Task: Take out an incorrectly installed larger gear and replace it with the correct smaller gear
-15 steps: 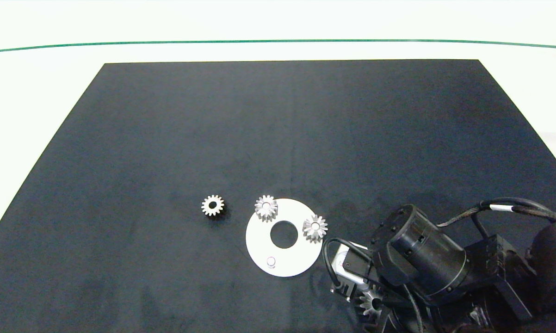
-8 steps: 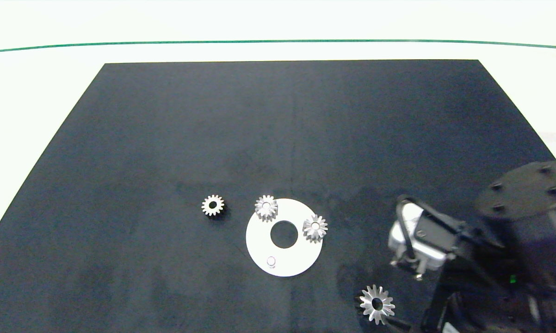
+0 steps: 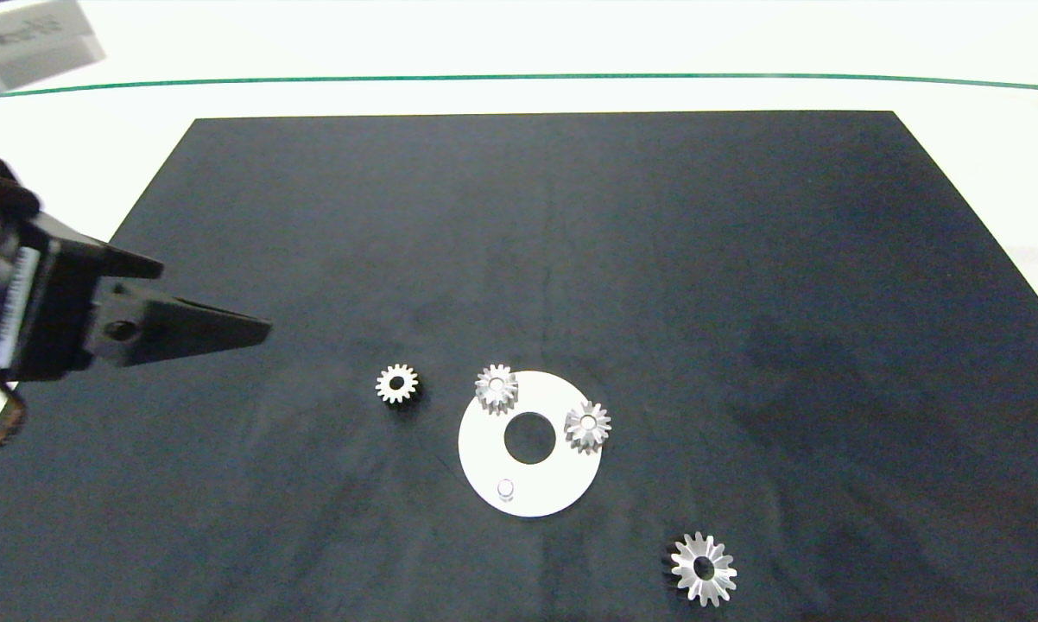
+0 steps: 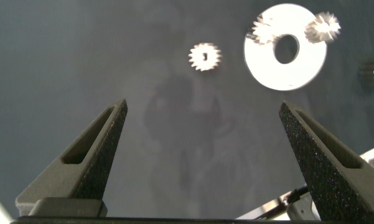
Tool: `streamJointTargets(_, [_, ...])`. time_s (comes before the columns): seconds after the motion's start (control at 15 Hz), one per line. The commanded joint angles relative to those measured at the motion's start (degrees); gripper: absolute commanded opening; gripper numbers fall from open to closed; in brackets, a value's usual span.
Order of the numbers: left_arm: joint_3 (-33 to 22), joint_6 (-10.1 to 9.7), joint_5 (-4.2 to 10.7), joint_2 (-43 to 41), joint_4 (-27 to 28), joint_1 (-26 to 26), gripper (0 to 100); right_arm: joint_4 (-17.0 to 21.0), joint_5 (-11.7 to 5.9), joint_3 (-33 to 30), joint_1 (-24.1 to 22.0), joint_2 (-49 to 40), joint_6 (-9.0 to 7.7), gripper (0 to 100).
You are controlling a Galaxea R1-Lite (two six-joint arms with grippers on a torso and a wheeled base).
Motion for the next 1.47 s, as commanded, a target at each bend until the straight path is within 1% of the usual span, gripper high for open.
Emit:
streamJointTargets(0.07, [2.5,0.01,3.91,9.8,-2.4,-2.7,100,0.1,0.92,-0.7,-0.4,-4.7,-0.17,100])
streamJointTargets(0.13, [5.3,0.01,4.00,10.8,-5.3,-2.8,100,0.1,1.10,-0.8,-0.4,-4.7,-0.17,100])
streamJointTargets(0.2, [8.9,0.27,4.00,11.6,-10.3,-3.2,100,0.1,1.19,-1.3,-0.4,-4.8,-0.35,100])
streamJointTargets(0.27, [11.8,0.36,4.44,12.4,-15.8,-4.5,100,0.1,1.19,-1.4,-0.4,-5.0,-0.61,100])
streamJointTargets(0.33, [13.5,0.45,5.05,13.0,-19.2,-5.8,100,0.1,1.54,-1.5,-0.4,-5.2,-1.23,100])
streamJointTargets(0.4, [13.8,0.71,6.11,14.5,-19.7,-6.3,100,0.1,2.24,-1.6,-0.4,-5.4,-1.40,100])
streamJointTargets(0.47, [13.8,1.50,7.16,15.5,-19.7,-6.4,100,0.1,2.77,-1.6,-0.4,-5.5,-1.49,100])
streamJointTargets(0.53, [13.8,3.08,7.78,16.0,-19.7,-6.3,100,0.0,3.12,-1.7,-0.4,-5.5,-1.49,100])
streamJointTargets(0.6, [13.8,4.40,7.78,16.6,-19.7,-6.1,100,0.0,3.39,-1.8,-0.3,-5.6,-1.49,100])
streamJointTargets(0.93, [13.2,4.40,7.96,20.8,-20.1,-6.2,100,-0.2,3.82,-1.8,-0.2,-5.7,-1.58,100])
streamJointTargets(1.0, [13.0,4.49,8.04,21.6,-20.8,-6.1,100,-0.2,3.82,-1.8,-0.3,-5.7,-1.49,100])
streamJointTargets(1.07, [12.6,4.58,8.04,22.8,-22.8,-5.9,100,-0.2,3.82,-1.8,-0.3,-5.9,-1.49,100])
streamJointTargets(1.13, [12.5,4.49,8.04,23.4,-23.2,-5.9,100,-0.2,3.82,-1.8,-0.2,-6.1,-1.49,100])
streamJointTargets(1.47, [12.5,4.93,7.96,25.4,-23.3,-5.5,100,-0.2,3.91,-2.0,-0.2,-6.2,-1.58,100])
